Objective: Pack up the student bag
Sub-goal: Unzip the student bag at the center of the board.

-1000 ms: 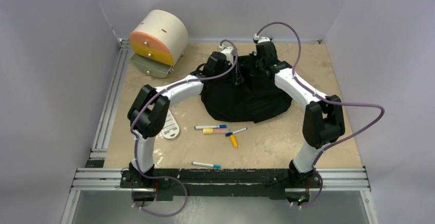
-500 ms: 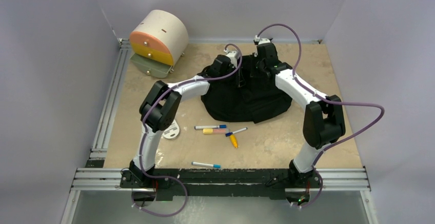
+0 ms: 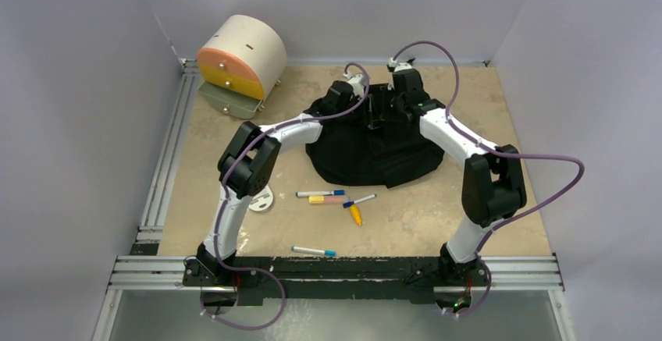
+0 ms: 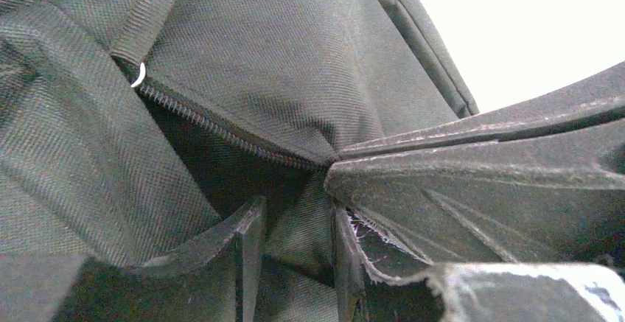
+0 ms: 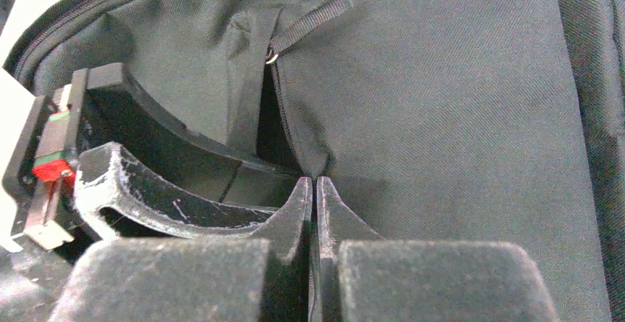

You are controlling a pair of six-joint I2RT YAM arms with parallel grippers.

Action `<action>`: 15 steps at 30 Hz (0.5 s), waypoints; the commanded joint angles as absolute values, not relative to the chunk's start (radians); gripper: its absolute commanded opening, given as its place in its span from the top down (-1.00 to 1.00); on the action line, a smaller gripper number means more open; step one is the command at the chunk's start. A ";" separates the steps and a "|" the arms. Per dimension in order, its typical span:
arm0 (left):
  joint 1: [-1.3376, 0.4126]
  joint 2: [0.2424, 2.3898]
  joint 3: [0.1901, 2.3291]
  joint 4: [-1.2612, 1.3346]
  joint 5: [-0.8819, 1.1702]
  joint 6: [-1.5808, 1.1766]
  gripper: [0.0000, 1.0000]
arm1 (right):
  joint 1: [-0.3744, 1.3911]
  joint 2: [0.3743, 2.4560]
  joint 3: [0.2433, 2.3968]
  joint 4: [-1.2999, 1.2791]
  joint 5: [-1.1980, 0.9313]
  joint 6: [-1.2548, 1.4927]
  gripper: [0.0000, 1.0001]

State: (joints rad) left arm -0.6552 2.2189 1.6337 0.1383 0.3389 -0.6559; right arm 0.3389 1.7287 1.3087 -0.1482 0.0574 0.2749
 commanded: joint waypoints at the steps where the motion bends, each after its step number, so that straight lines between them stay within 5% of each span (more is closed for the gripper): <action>1: -0.653 2.240 1.674 0.228 0.404 -0.726 0.28 | 0.331 1.652 1.292 -0.111 0.020 0.303 1.00; 8: -0.652 2.239 1.630 0.298 0.445 -0.790 -0.17 | 0.324 1.596 1.259 -0.077 0.023 0.330 0.96; 15: -0.652 2.222 1.608 0.324 0.457 -0.816 -0.44 | 0.319 1.492 1.221 -0.052 0.113 0.351 0.23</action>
State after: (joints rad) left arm -0.6544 2.2482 1.6211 0.2539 0.4271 -0.7868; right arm 0.3195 1.5860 1.2419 -0.1070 0.0597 0.3256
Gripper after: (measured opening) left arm 0.703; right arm 0.312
